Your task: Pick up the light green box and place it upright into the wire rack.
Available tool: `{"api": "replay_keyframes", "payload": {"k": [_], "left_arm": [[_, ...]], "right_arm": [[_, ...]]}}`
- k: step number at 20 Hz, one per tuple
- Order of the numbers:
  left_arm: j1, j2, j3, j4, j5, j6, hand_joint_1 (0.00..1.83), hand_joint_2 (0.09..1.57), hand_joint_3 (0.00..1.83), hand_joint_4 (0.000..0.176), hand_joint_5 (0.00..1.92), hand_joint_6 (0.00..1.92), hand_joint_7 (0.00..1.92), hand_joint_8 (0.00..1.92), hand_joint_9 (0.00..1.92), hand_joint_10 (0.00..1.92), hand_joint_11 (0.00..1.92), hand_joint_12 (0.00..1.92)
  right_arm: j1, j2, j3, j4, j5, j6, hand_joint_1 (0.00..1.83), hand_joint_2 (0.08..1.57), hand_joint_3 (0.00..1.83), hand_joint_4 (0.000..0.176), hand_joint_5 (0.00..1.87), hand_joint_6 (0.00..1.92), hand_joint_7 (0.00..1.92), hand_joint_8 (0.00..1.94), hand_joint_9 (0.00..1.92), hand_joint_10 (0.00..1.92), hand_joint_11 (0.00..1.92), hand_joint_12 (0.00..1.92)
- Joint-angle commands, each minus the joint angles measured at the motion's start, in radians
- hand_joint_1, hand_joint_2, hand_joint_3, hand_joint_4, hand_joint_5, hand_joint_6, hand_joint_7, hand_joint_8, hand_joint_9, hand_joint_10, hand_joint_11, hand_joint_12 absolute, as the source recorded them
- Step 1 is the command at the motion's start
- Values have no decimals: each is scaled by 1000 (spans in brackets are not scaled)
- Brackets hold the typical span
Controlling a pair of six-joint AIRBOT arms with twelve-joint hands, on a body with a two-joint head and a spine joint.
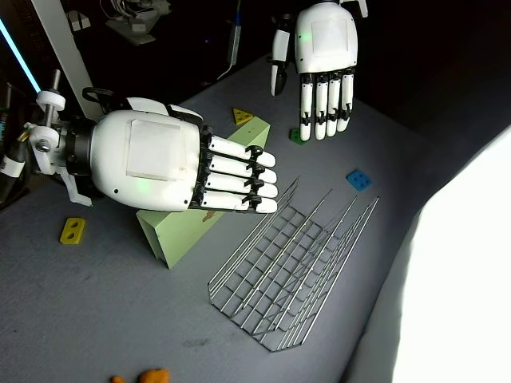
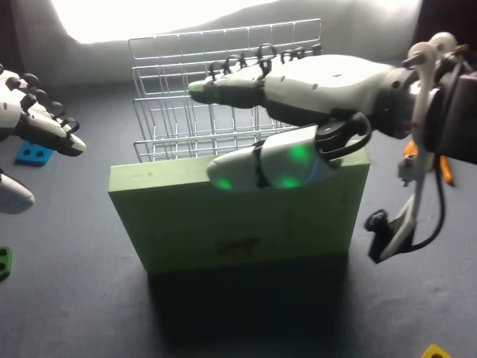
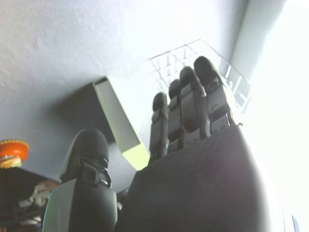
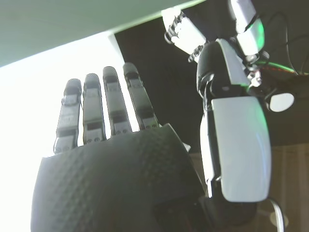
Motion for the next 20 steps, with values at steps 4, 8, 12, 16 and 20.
{"api": "replay_keyframes", "payload": {"k": [4,8,12,16,20], "left_arm": [[-8,-2,-2,9,73,1,254,1333,0,25,171,2,195,2,206,3,0,676],[-8,-2,-5,9,73,1,253,1333,0,25,171,2,195,2,206,2,0,677],[-8,-2,-6,9,73,1,253,1333,0,25,171,2,195,1,206,2,0,678],[-8,-2,-7,9,73,1,0,1183,0,18,125,2,93,2,58,6,0,110],[-8,-1,-8,9,73,1,3,1184,0,16,94,1,128,2,121,12,0,182]], "right_arm": [[9,-30,22,43,90,-4,263,1166,0,0,133,7,98,2,55,4,6,19],[5,-46,23,47,85,-6,264,1166,0,0,135,4,99,0,57,2,0,54],[7,-47,22,47,80,-10,264,1166,0,0,135,4,99,0,57,2,0,55],[-2,-48,20,46,103,-13,94,1055,0,0,88,0,104,1,79,10,0,53],[-13,-48,14,46,108,-14,98,1016,0,0,8,0,33,0,2,0,0,0]]}}
